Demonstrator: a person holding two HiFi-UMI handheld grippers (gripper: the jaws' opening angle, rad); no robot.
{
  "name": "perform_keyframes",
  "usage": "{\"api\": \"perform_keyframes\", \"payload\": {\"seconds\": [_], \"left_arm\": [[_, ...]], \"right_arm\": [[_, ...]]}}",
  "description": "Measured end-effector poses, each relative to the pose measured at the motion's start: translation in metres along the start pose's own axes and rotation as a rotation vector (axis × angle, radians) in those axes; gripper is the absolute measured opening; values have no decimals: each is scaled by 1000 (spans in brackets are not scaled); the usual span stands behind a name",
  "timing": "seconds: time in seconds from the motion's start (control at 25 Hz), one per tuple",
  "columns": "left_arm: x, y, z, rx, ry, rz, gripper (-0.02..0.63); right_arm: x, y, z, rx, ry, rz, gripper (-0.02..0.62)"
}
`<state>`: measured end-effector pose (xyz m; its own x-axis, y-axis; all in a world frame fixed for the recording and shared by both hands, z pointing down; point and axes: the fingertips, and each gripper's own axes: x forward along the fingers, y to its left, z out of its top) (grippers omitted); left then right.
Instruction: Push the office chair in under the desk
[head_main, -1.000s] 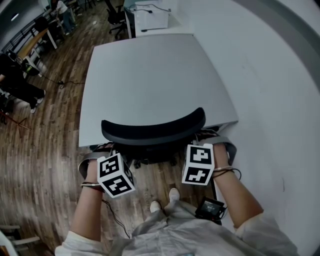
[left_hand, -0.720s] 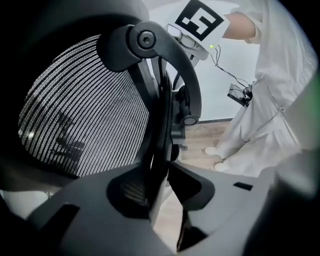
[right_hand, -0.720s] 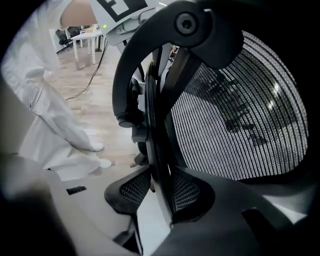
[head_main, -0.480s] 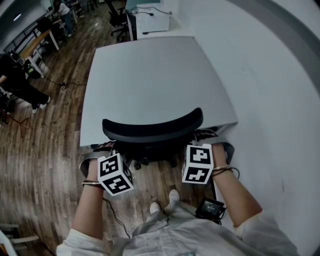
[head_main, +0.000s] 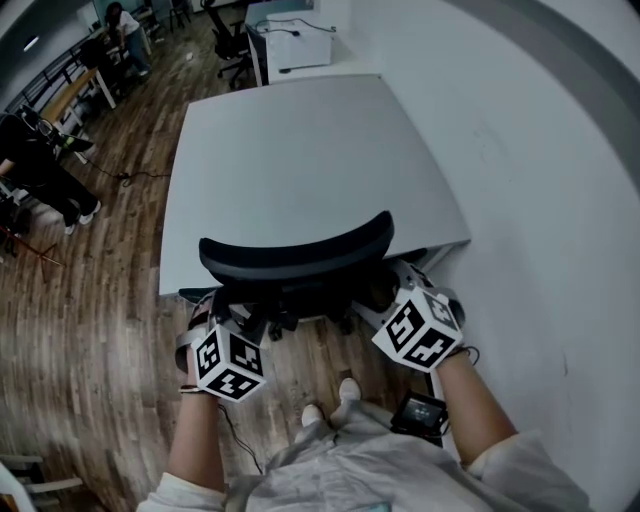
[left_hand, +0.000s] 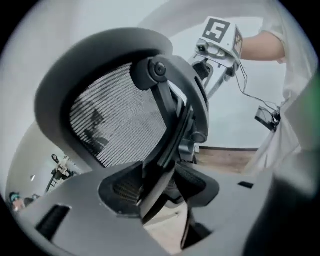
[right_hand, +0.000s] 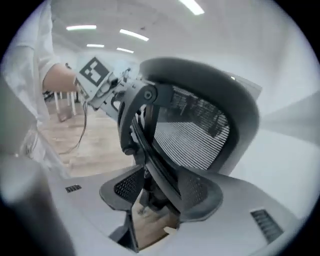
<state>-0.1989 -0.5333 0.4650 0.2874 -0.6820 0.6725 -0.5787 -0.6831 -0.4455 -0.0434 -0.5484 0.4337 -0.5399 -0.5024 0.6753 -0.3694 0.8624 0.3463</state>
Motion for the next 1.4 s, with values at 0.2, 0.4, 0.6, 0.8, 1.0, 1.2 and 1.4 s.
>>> {"api": "perform_keyframes", "payload": {"seconds": [0.2, 0.4, 0.6, 0.8, 1.0, 1.2, 1.4], "left_arm": [[-41, 18, 31, -323, -283, 96, 195], [-77, 3, 68, -547, -505, -24, 182], [-86, -19, 82, -602, -596, -140, 53], [-88, -39, 90, -536, -631, -223, 0], [-86, -58, 95, -524, -632, -286, 0], [-91, -59, 102, -540, -667, -301, 0], [-91, -63, 103, -553, -676, -322, 0]], "right_arm": [[-25, 8, 15, 371, -269, 73, 227], [-49, 22, 26, 518, -424, 153, 225], [-59, 46, 35, 490, -501, 275, 107], [-64, 56, 47, 519, -560, 345, 41], [-67, 59, 53, 518, -590, 360, 41], [-68, 64, 56, 524, -592, 375, 41], [-67, 66, 51, 547, -587, 380, 37]]}}
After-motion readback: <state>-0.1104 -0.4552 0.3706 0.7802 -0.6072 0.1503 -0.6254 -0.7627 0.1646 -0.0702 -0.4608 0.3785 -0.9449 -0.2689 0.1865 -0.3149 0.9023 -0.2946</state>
